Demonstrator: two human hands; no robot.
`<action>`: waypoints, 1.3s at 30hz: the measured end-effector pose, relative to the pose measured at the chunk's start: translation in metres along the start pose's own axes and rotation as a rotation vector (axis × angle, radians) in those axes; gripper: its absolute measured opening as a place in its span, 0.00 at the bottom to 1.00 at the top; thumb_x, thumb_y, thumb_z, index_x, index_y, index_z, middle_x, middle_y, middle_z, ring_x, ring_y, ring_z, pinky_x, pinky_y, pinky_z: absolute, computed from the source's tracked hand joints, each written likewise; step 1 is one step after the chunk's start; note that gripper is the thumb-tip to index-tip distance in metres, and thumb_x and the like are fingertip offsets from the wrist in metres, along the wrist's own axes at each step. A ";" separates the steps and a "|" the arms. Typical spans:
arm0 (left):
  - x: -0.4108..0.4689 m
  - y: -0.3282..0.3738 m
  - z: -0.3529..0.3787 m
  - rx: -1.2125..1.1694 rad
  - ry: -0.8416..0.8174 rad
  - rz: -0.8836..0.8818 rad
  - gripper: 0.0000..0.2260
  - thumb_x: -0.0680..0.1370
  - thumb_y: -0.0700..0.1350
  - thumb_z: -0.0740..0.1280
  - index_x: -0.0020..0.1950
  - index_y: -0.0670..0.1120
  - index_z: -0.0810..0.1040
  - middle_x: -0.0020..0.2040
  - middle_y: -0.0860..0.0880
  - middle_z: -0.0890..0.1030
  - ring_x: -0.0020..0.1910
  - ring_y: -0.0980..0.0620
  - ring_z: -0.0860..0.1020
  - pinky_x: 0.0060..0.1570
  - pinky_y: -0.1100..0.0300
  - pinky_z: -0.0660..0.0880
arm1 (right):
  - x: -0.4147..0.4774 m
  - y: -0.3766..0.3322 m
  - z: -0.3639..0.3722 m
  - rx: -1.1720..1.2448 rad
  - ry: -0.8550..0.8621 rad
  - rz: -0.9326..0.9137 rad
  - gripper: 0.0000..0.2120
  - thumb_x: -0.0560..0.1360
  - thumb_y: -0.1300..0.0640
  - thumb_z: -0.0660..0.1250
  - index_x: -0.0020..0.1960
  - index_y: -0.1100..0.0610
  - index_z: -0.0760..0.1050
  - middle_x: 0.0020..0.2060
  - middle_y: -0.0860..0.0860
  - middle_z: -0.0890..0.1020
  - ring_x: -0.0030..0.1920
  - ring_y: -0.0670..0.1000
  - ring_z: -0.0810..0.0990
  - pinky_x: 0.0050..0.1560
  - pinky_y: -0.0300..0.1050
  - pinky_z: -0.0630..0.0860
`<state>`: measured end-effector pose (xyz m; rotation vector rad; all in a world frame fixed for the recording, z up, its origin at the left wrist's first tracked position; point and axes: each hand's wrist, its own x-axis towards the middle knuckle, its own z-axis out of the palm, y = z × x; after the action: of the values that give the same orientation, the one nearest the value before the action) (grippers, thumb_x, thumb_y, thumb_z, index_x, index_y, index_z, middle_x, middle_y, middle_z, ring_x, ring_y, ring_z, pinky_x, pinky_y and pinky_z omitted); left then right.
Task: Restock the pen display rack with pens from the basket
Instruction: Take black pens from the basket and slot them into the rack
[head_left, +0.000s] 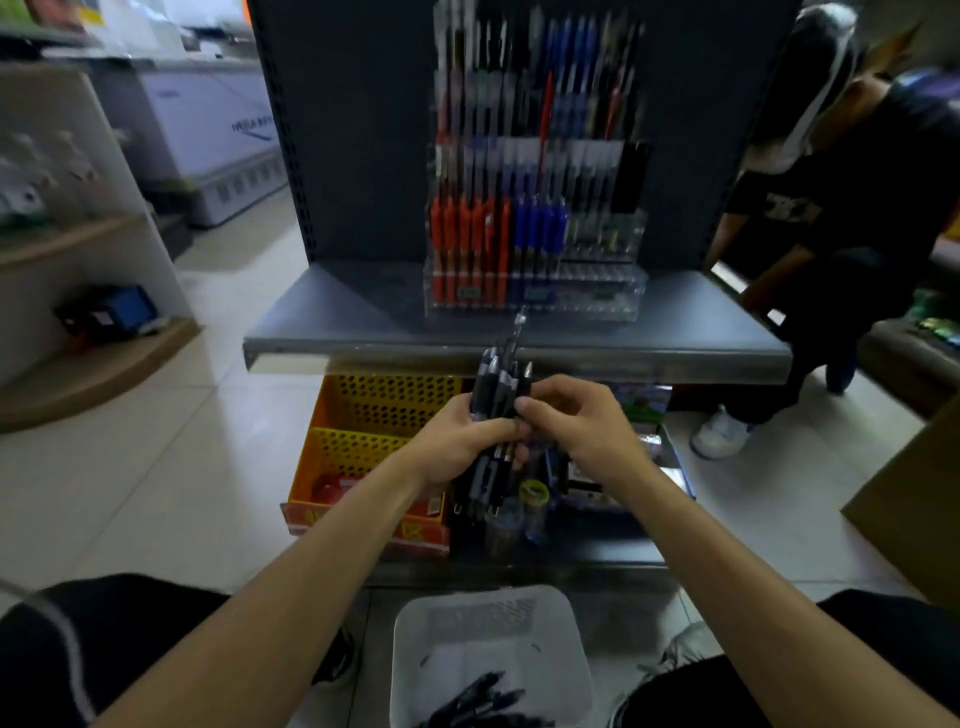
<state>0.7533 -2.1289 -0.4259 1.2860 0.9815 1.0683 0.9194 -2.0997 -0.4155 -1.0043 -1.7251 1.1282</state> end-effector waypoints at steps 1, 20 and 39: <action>0.000 0.004 0.001 -0.009 0.018 0.026 0.06 0.77 0.36 0.67 0.53 0.40 0.79 0.37 0.46 0.83 0.35 0.52 0.82 0.36 0.60 0.78 | 0.001 -0.005 -0.001 0.017 -0.014 -0.003 0.04 0.76 0.59 0.70 0.47 0.60 0.80 0.37 0.55 0.85 0.38 0.56 0.84 0.49 0.60 0.81; 0.036 0.055 0.009 0.000 0.166 0.115 0.06 0.76 0.38 0.69 0.51 0.38 0.77 0.51 0.35 0.83 0.50 0.42 0.83 0.52 0.50 0.81 | 0.037 -0.055 -0.036 0.130 0.215 -0.046 0.03 0.81 0.59 0.63 0.54 0.56 0.75 0.42 0.54 0.84 0.41 0.51 0.82 0.43 0.44 0.81; 0.096 0.020 -0.013 0.016 0.165 0.271 0.07 0.76 0.47 0.71 0.41 0.46 0.76 0.34 0.47 0.74 0.30 0.49 0.73 0.36 0.55 0.73 | 0.102 -0.011 -0.066 0.205 0.222 0.075 0.04 0.79 0.61 0.65 0.52 0.58 0.77 0.39 0.53 0.86 0.31 0.47 0.80 0.33 0.38 0.77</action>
<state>0.7625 -2.0324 -0.4040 1.3885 0.9564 1.3954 0.9435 -1.9903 -0.3670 -1.0305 -1.3773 1.1681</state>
